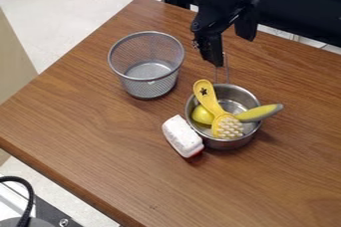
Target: Remove the yellow brush in the silver pot
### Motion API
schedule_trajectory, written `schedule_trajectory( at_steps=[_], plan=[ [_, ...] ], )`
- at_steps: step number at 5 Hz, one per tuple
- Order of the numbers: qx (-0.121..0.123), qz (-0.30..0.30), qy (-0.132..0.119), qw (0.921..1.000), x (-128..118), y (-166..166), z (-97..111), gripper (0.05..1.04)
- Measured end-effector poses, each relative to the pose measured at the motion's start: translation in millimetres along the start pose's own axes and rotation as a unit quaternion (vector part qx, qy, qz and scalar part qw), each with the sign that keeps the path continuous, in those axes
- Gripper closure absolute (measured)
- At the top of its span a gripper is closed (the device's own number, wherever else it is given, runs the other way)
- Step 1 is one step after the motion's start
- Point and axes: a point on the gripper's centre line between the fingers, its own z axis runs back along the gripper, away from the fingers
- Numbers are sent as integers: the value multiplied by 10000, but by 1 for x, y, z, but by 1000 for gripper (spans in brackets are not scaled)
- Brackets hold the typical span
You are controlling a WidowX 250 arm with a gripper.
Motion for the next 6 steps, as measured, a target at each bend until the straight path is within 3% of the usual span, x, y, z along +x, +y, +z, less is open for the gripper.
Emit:
schedule_trajectory(
  at_steps=[3, 6],
  plan=[
    [501, -148, -107, 9986, 1, 33, -27, 84],
    [276, -137, -151, 9994, -3, 30, -38, 84]
  ],
)
